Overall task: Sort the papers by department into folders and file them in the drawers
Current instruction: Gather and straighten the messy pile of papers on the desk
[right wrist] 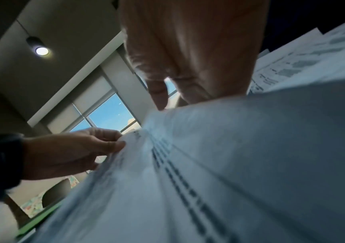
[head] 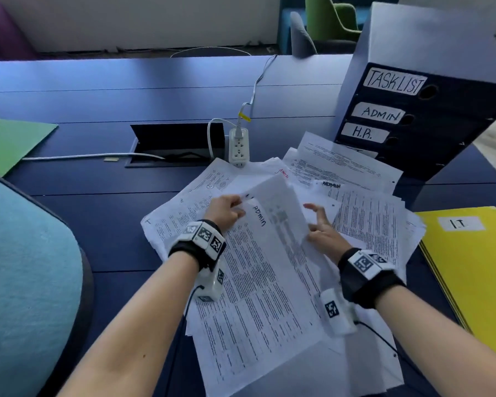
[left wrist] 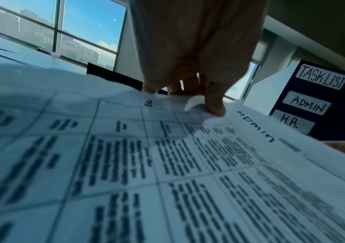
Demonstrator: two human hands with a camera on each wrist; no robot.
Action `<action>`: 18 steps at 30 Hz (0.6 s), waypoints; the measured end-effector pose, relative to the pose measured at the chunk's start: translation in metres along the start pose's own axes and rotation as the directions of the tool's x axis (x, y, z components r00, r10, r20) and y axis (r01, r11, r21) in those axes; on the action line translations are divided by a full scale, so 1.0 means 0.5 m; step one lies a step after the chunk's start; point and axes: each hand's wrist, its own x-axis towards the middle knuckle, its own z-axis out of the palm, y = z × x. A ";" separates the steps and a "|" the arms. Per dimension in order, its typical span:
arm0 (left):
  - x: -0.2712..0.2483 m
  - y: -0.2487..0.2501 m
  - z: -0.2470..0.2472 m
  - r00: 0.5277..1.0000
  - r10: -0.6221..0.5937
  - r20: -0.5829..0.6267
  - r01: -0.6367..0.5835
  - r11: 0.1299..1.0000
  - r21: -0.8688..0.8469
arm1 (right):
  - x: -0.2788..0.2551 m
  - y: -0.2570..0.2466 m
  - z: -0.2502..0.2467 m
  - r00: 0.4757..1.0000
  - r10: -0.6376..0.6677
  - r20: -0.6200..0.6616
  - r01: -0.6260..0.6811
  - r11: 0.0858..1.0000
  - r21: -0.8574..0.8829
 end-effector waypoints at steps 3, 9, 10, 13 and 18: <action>-0.002 -0.003 0.034 0.999 -0.013 -0.036 0.010 0.997 -0.070 | -0.004 0.020 0.034 0.996 0.086 -0.012 -0.086 0.994 -0.060; 0.006 -0.056 0.057 0.966 -0.116 -0.233 0.125 0.992 0.028 | 0.011 0.037 0.049 1.000 0.024 0.020 -0.016 0.944 -0.330; 0.006 -0.065 0.050 0.963 -0.153 -0.221 0.173 0.982 0.072 | 0.017 0.032 0.046 1.000 0.019 -0.012 -0.022 0.935 -0.353; -0.002 -0.077 0.027 0.970 -0.241 -0.038 0.244 0.949 0.201 | 0.040 0.016 0.032 0.957 0.029 -0.287 -0.153 0.895 -0.419; -0.019 -0.079 0.035 0.968 -0.250 0.012 0.235 0.925 0.300 | 0.072 -0.008 -0.005 0.713 0.284 -0.641 -0.443 0.891 -0.097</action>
